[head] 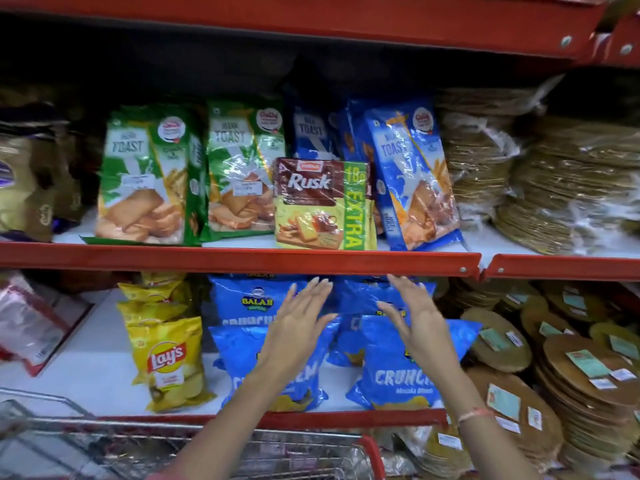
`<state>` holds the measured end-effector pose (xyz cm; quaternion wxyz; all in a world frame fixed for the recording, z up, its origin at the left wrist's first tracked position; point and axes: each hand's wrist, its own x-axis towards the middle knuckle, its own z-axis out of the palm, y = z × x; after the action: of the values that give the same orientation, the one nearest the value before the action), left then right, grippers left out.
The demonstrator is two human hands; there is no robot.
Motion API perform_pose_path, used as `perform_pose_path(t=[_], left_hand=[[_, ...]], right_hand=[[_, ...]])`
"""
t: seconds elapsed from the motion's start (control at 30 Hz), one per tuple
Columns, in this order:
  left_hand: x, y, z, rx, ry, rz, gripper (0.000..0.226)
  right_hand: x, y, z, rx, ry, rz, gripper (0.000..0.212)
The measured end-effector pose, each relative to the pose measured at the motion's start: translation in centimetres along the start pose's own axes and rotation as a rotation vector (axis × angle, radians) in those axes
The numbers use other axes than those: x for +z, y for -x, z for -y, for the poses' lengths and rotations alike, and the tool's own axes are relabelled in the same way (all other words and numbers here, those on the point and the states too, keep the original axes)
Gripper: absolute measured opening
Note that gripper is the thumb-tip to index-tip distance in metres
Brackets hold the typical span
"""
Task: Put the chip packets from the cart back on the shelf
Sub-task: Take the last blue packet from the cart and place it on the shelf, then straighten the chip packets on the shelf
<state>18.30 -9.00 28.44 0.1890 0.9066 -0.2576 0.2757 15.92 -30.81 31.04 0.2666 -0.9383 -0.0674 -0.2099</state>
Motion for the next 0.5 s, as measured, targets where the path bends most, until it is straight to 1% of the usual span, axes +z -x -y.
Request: perform_pose_path(t=[0.07, 0.13, 0.2, 0.23, 0.27, 0.33, 0.37, 0.4, 0.43, 0.5], left_hand=[[-2.0, 2.4, 3.6, -0.03, -0.025, -0.031, 0.051], [-4.2, 4.9, 7.6, -0.07, -0.072, -0.029, 0.051], [-6.5, 7.3, 11.7, -0.12, -0.129, 0.037, 0.052], [-7.4, 8.5, 13.9, -0.156, -0.136, 0.076, 0.052], [-8.2, 9.7, 15.9, -0.194, -0.145, 0.078, 0.052], [-9.3, 12.0, 19.5, -0.283, -0.171, 0.076, 0.051], [-9.5, 12.8, 21.3, -0.301, -0.205, 0.071, 0.046], [-9.6, 13.6, 22.8, -0.293, -0.261, 0.073, 0.036], [-9.7, 13.9, 23.9, -0.313, -0.292, 0.098, 0.034], [-9.9, 13.6, 25.1, -0.411, -0.263, 0.218, 0.065]], right_hand=[[2.8, 0.1, 3.7, -0.05, 0.0, 0.041, 0.063], [5.8, 0.1, 7.6, -0.107, -0.032, 0.114, 0.073], [8.8, -0.3, 11.5, -0.168, -0.053, 0.165, 0.072], [10.4, -0.6, 13.2, -0.225, -0.029, 0.16, 0.068], [11.9, -1.0, 14.8, -0.283, 0.023, 0.157, 0.06], [14.9, -2.1, 17.6, -0.387, 0.151, 0.118, 0.04], [16.2, -2.8, 18.9, -0.404, 0.211, 0.112, 0.035], [17.2, -3.4, 20.5, -0.403, 0.269, 0.136, 0.033], [18.3, -4.0, 21.8, -0.391, 0.337, 0.197, 0.031], [20.4, -4.9, 23.9, -0.353, 0.48, 0.287, 0.024]])
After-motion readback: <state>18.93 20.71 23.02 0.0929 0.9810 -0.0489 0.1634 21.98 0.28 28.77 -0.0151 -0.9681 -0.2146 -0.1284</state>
